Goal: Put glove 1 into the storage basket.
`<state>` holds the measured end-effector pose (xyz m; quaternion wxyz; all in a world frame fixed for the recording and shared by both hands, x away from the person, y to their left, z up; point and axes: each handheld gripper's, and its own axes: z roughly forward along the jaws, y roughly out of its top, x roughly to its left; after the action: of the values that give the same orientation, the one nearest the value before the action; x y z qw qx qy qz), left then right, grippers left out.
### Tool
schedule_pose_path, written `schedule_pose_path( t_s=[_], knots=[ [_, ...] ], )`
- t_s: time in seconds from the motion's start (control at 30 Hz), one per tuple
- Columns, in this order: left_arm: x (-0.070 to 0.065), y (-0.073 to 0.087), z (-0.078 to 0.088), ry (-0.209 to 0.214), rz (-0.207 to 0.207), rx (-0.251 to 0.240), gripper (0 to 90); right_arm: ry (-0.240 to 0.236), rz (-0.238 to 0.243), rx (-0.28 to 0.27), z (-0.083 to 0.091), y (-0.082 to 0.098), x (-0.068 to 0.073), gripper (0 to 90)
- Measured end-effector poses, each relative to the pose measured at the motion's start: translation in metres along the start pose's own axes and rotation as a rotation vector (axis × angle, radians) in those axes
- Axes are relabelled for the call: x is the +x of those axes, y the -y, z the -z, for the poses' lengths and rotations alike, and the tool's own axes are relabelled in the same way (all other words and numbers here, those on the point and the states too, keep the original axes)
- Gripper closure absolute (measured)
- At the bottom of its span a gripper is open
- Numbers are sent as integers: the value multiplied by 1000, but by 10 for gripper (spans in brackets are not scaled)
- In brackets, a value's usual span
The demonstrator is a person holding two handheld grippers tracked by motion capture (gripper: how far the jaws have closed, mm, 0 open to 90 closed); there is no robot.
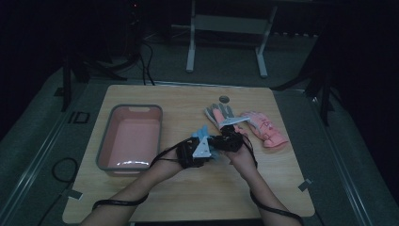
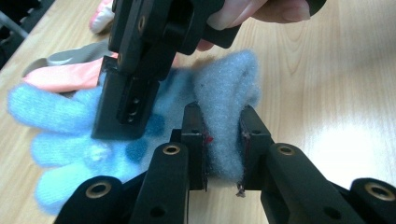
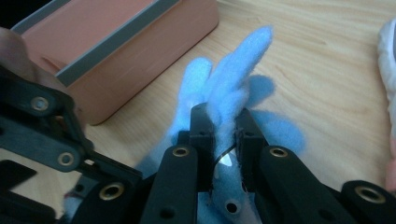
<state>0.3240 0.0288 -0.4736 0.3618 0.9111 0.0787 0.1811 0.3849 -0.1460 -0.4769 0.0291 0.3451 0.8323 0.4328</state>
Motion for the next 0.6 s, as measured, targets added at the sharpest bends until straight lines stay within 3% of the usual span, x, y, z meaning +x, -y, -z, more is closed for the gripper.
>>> schedule_pose_path(
  t_s=[0.27, 0.6],
  knots=[
    [9, 5, 24, -28, 13, -1, 772, -25, 27, -13, -7, -20, 11, 818],
    [25, 12, 58, -83, 8, 26, 772, -61, 85, -40, -14, -58, 33, 820]
  ],
)
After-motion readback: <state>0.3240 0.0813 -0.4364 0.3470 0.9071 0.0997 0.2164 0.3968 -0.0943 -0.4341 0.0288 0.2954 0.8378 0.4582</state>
